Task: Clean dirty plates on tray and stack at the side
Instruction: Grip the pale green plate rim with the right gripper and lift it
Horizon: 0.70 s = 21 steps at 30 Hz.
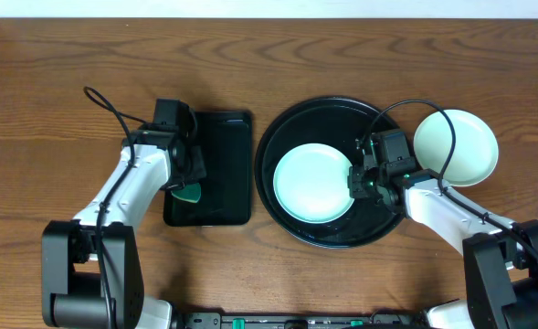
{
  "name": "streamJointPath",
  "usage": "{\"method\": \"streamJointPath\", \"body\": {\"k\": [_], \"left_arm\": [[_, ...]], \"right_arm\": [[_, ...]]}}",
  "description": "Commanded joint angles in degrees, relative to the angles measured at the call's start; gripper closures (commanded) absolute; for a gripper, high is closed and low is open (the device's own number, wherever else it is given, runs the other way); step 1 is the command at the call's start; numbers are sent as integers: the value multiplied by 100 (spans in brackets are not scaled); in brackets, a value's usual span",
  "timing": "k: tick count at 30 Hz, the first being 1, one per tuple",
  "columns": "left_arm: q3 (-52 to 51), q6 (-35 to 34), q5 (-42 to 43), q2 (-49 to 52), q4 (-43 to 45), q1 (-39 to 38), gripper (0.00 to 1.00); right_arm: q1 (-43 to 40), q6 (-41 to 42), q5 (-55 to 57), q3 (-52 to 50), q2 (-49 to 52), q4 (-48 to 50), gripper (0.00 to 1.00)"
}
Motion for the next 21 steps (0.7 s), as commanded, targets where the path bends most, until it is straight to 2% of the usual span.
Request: {"method": "streamJointPath", "body": {"k": [1, 4, 7, 16, 21], "left_arm": [[-52, 98, -72, -15, 24, 28, 92], [-52, 96, -72, -15, 26, 28, 92], [-52, 96, -70, -15, 39, 28, 92], [-52, 72, -66, -15, 46, 28, 93], [-52, 72, -2, -15, 46, 28, 92]], "right_arm": [[48, -28, 181, -17, 55, -66, 88], [52, 31, 179, -17, 55, -72, 91], [57, 28, 181, -17, 55, -85, 99], [-68, 31, 175, 24, -31, -83, 99], [-264, 31, 114, 271, -457, -595, 99]]}}
